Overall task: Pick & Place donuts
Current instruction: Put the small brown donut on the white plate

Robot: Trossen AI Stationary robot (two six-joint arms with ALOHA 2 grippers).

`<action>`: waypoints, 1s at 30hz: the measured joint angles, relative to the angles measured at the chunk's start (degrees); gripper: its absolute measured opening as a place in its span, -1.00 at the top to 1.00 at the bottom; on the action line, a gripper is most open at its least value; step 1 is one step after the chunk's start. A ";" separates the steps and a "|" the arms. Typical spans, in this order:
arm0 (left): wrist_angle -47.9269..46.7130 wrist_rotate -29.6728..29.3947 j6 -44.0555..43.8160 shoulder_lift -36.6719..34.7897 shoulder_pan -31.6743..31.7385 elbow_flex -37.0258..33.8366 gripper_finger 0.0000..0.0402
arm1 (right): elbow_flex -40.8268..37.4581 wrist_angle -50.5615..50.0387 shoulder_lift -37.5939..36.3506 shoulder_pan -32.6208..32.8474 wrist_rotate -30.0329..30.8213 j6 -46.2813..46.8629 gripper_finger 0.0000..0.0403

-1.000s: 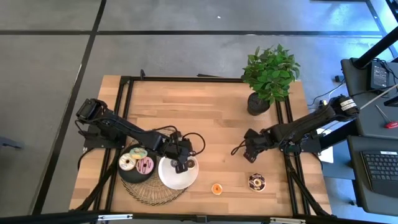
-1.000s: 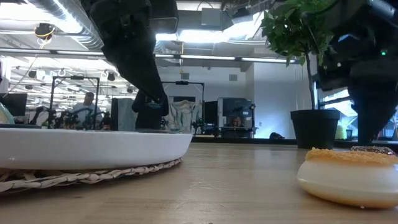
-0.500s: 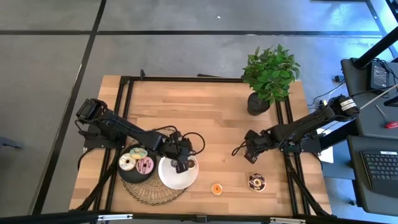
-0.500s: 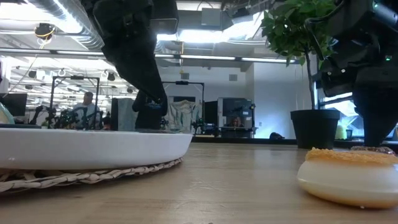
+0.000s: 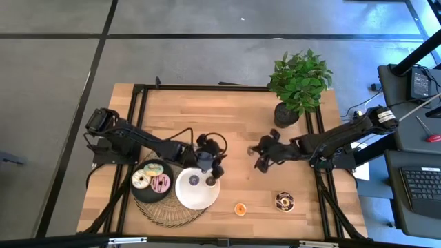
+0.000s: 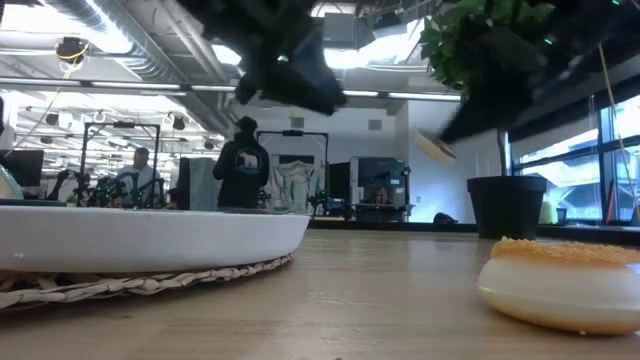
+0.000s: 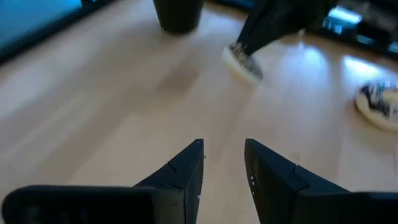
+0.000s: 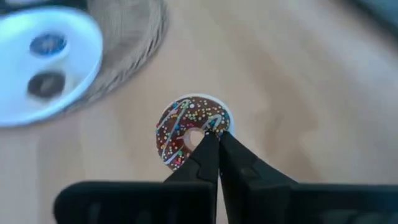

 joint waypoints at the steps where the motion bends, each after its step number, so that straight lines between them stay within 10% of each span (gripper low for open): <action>1: 1.40 -0.07 1.43 0.00 0.46 0.00 0.45 | 0.34 1.25 0.00 -0.45 1.39 -2.09 0.97; 7: 8.38 0.01 7.14 0.00 3.71 0.00 0.42 | 1.15 2.84 0.00 -3.51 10.93 -6.44 0.97; 30: 9.11 7.35 5.45 0.02 6.97 0.00 -0.22 | 1.18 23.41 7.15 -5.36 5.09 -18.76 0.97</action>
